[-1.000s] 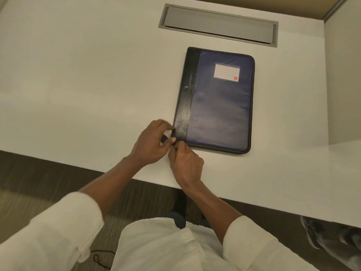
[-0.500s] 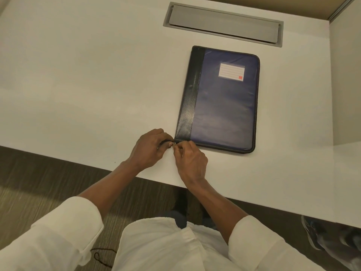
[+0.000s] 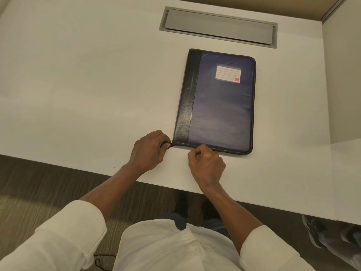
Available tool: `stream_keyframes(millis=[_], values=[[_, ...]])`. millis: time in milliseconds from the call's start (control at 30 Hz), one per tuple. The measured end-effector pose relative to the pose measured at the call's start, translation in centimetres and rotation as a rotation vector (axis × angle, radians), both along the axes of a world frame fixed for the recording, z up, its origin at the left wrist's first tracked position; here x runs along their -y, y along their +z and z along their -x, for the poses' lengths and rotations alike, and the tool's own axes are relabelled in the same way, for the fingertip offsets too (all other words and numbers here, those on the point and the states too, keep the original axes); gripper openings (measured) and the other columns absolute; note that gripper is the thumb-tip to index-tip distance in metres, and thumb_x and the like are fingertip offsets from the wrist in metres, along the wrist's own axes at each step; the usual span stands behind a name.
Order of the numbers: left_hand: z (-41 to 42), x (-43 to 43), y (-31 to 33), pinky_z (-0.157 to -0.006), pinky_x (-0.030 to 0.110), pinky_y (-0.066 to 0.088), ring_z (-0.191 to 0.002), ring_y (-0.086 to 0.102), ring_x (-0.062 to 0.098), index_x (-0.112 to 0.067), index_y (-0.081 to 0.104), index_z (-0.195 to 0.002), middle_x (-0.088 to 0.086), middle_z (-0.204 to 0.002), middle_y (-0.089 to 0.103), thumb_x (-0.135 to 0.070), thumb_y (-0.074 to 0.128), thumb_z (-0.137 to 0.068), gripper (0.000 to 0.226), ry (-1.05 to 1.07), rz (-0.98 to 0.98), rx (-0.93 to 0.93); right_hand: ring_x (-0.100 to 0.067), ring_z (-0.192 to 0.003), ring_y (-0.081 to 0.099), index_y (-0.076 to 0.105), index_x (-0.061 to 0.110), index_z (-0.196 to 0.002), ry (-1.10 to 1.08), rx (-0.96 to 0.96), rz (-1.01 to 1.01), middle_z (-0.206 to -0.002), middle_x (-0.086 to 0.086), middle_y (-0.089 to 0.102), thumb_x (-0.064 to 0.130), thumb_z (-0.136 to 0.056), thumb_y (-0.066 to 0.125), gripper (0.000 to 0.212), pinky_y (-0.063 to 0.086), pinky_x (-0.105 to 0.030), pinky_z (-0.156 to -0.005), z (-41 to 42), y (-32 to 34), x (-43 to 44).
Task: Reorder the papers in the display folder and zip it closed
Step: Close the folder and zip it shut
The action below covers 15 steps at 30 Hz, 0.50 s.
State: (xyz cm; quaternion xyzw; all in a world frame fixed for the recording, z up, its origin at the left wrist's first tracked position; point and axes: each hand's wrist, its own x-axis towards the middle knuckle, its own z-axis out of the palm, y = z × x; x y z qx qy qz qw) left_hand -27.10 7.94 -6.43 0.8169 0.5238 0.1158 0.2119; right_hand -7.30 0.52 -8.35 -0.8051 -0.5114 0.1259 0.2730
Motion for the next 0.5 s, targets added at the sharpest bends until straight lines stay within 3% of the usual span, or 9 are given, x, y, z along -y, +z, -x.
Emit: stream_keyframes(millis=[200, 300, 400, 500], values=[[-0.6, -0.6, 1.1, -0.066, 0.039, 0.054, -0.083, 0.061, 0.019, -0.022, 0.066, -0.106, -0.007, -0.099, 0.067, -0.024, 0.064, -0.103, 0.003, -0.029, 0.068, -0.126, -0.009, -0.059, 0.051, 0.073, 0.012, -0.088, -0.059, -0.041, 0.072, -0.074, -0.003, 0.072, 0.031, -0.089, 0.082, 0.021, 0.044, -0.025, -0.065, -0.3, -0.1, 0.3], [-2.0, -1.1, 2.0, -0.071, 0.040, 0.053, -0.096, 0.059, 0.023, -0.016, 0.064, -0.111, 0.002, -0.106, 0.066, -0.018, 0.069, -0.095, 0.017, -0.058, 0.015, -0.242, -0.009, -0.065, 0.054, 0.074, 0.014, -0.097, -0.083, -0.068, 0.119, -0.082, -0.003, 0.075, 0.040, -0.093, 0.076, 0.026, 0.045, -0.025, -0.070, -0.6, -0.2, 0.6], [-4.3, -1.7, 2.6, -0.093, 0.046, 0.056, -0.120, 0.056, 0.033, -0.010, 0.052, -0.139, 0.013, -0.141, 0.053, -0.017, 0.077, -0.083, 0.062, -0.072, 0.005, -0.148, -0.013, -0.067, 0.060, 0.076, 0.011, -0.102, -0.101, -0.104, 0.088, -0.088, -0.005, 0.077, 0.040, -0.092, 0.077, 0.030, 0.047, -0.025, -0.073, -0.7, 0.0, 0.9], [-6.6, -2.7, 1.9, -0.124, 0.052, 0.033, -0.157, 0.028, 0.037, -0.018, 0.032, -0.163, 0.012, -0.174, 0.021, -0.040, 0.061, -0.099, 0.074, -0.224, 0.022, -0.098, -0.019, -0.068, 0.070, 0.076, 0.011, -0.101, -0.081, -0.125, 0.011, -0.087, -0.006, 0.077, 0.044, -0.092, 0.072, 0.034, 0.055, -0.028, -0.071, -0.5, -0.1, 1.1]])
